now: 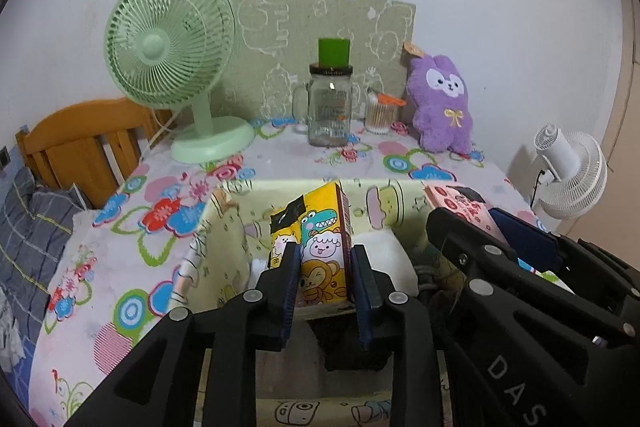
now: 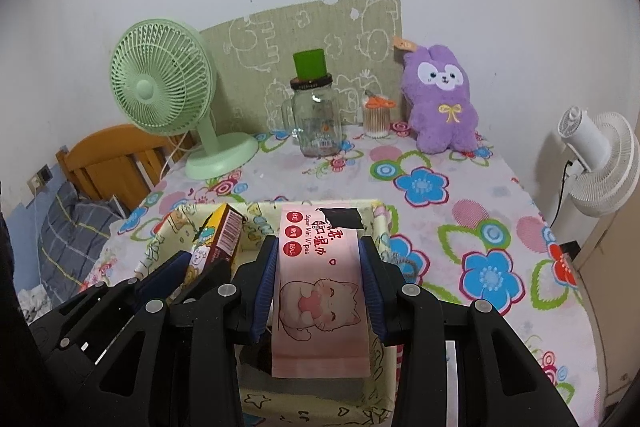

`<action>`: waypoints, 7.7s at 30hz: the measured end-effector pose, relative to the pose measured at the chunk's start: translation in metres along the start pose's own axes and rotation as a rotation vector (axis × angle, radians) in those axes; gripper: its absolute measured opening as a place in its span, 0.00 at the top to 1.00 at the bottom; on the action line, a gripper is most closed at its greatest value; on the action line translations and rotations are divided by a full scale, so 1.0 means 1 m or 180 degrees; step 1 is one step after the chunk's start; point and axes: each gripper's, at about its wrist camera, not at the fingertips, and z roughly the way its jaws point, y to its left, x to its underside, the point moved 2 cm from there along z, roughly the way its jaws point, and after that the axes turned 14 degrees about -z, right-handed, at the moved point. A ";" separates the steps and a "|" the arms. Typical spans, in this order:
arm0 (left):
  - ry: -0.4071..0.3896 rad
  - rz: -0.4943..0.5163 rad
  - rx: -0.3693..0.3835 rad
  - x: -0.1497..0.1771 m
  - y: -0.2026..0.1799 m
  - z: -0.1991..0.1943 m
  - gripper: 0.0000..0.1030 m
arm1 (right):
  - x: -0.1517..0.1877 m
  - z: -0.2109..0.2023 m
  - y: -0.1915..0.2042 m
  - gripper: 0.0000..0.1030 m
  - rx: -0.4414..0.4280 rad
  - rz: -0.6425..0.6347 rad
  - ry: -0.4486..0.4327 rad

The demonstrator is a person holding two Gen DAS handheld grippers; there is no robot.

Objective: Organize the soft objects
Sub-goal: 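Lift the yellow pack into the box with the left tool while the right tool carries the pink pack over, then open the right tool to drop the pink pack in while the left tool withdraws, then grasp the green tissue pack with the right tool while the left tool approaches the white rolled item, then close the left tool on the white rolled cloth item, then lift the white item over the box with the left tool while the right tool carries the green pack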

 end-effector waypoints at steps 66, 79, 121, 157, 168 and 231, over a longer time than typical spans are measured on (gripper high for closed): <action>-0.0238 0.0053 0.0147 0.027 0.005 -0.099 0.09 | 0.014 -0.093 0.029 0.16 0.0200 -0.0209 -0.0289; -0.0268 0.0068 0.0180 0.042 0.008 -0.120 0.02 | 0.028 -0.123 0.034 0.08 0.0189 -0.0174 -0.0394; 0.0117 0.0156 -0.0094 0.117 0.045 -0.096 0.00 | 0.113 -0.095 0.062 0.03 0.0102 -0.0103 0.0126; 0.0492 0.0045 -0.0355 0.137 0.080 -0.058 0.20 | 0.138 -0.037 0.090 0.13 -0.0087 -0.0112 0.0701; 0.0547 0.0117 -0.0309 0.137 0.067 -0.053 0.19 | 0.140 -0.033 0.079 0.30 -0.0041 -0.0047 0.0737; 0.0062 -0.0035 0.0214 0.097 0.022 -0.128 0.74 | 0.090 -0.126 0.048 0.31 0.0132 0.0131 0.0071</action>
